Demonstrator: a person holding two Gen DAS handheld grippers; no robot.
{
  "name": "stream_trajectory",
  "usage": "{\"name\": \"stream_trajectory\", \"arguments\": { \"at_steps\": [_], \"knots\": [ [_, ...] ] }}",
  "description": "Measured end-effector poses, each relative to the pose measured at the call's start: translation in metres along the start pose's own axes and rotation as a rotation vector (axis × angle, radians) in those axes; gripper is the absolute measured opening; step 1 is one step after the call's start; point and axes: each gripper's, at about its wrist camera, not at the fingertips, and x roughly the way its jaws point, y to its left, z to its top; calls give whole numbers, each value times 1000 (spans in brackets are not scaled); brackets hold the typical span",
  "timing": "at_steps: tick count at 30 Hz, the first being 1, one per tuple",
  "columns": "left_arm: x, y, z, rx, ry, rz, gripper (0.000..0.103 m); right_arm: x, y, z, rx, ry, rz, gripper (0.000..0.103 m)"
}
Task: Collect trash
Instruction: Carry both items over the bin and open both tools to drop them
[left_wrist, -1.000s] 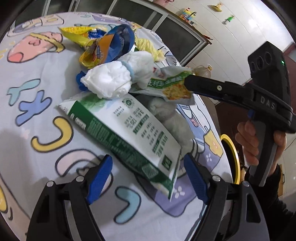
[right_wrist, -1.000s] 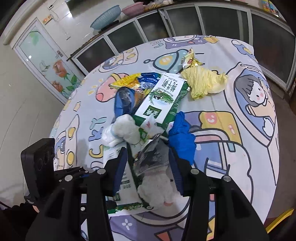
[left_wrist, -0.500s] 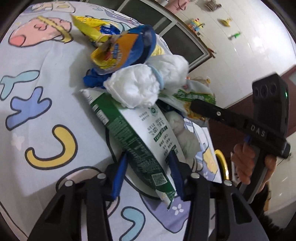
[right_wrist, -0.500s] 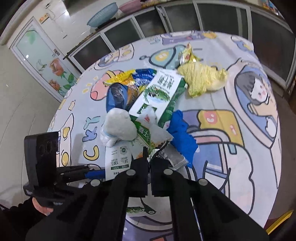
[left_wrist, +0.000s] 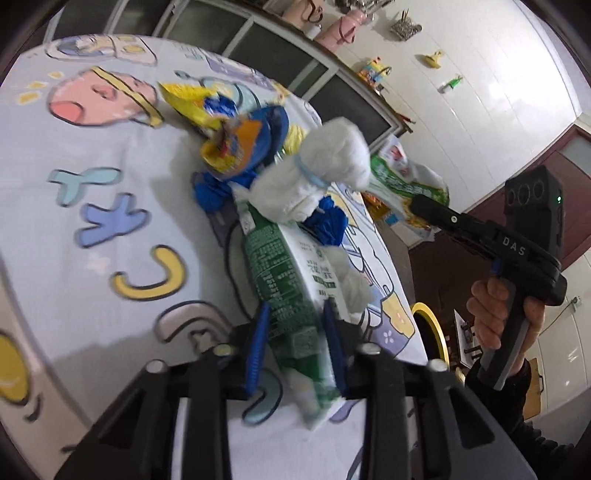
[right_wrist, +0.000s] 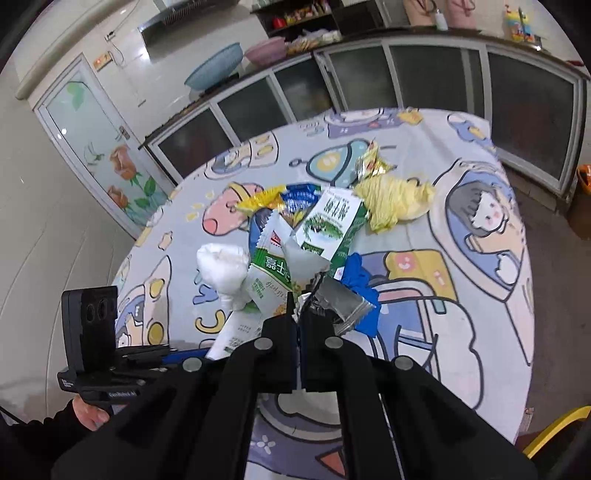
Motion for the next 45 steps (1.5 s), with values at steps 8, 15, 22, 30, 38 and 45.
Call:
{"name": "stream_trajectory", "arguments": {
  "at_steps": [8, 15, 22, 30, 38, 45],
  "knots": [
    [-26, 8, -2, -12, -24, 30, 7, -27, 14, -3, -10, -45, 12, 2],
    [-65, 1, -6, 14, -90, 13, 0, -48, 23, -11, -21, -72, 4, 2],
    [-89, -3, -8, 36, -108, 28, 0, -61, 29, -17, -31, -81, 1, 2],
    [-73, -32, -26, 176, 67, 172, 78, -67, 35, -22, -55, -80, 13, 2],
    [-7, -61, -28, 338, 262, 363, 80, -68, 35, -23, -68, -84, 34, 2],
    [25, -42, -27, 267, 310, 446, 55, -79, 23, -27, -53, -95, 27, 2]
  ]
}}
